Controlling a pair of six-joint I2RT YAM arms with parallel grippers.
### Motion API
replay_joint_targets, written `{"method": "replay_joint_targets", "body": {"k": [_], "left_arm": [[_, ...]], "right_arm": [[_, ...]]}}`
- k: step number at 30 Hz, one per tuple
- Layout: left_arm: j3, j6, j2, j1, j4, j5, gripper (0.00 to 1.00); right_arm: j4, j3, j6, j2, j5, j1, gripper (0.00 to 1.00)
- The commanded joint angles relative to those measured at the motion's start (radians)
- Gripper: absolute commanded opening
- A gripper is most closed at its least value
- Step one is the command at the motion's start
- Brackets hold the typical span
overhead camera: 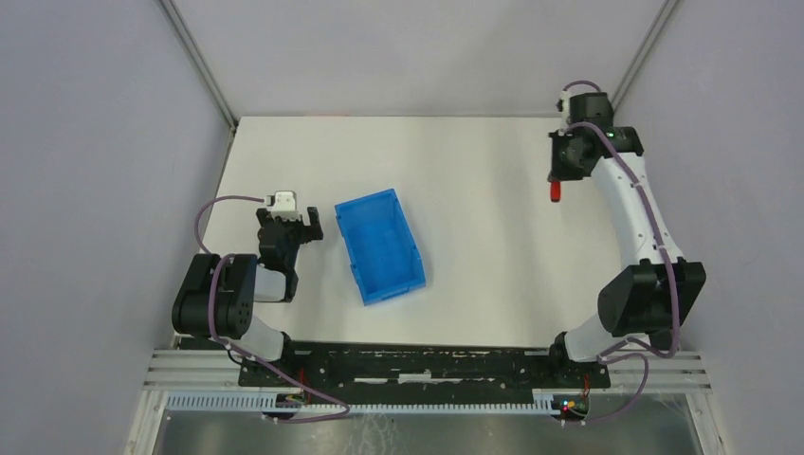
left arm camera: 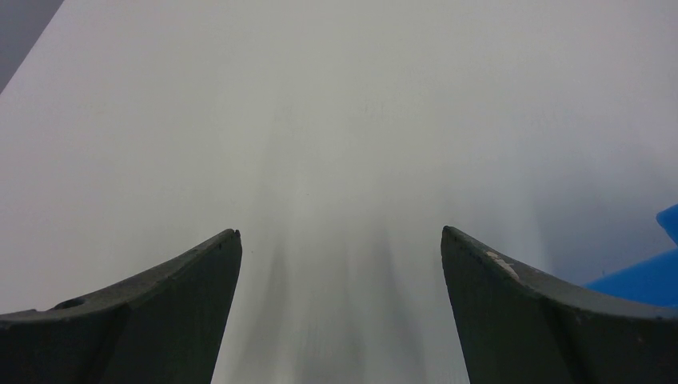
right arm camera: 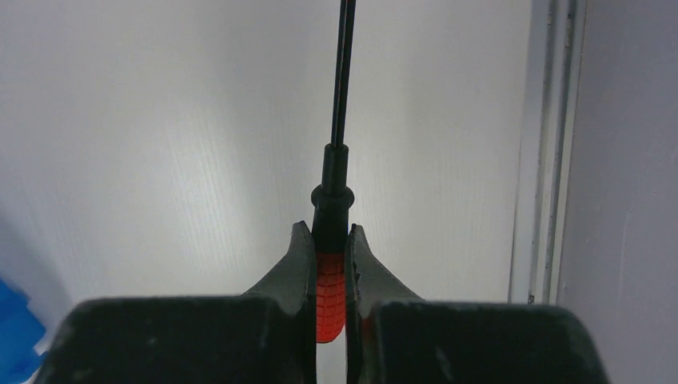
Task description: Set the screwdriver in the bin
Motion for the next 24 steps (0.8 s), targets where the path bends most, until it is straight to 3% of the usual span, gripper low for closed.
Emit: {"method": "replay_joint_targets", "body": {"k": [1, 7, 10, 17, 21, 24], "left_arm": [[0.004, -0.032, -0.011, -0.001, 0.039, -0.005, 1.00], [0.004, -0.032, -0.011, -0.001, 0.039, -0.004, 1.00], [0.004, -0.032, -0.011, -0.001, 0.039, -0.004, 1.00], [0.004, -0.032, -0.011, -0.001, 0.039, -0.004, 1.00], [0.004, -0.031, -0.011, -0.001, 0.039, -0.005, 1.00], [0.004, -0.032, -0.011, -0.001, 0.039, -0.005, 1.00]], "right_arm": [[0.017, -0.014, 0.109, -0.060, -0.014, 0.298, 0.00], [0.059, 0.216, 0.207, 0.086, 0.059, 0.768, 0.00], [0.072, 0.303, 0.217, 0.189, 0.079, 0.905, 0.00], [0.209, 0.152, 0.254, 0.304, 0.048, 1.020, 0.00], [0.231, 0.083, 0.271, 0.343, 0.133, 1.034, 0.00], [0.343, -0.017, 0.290, 0.357, 0.148, 1.033, 0.00]]}}
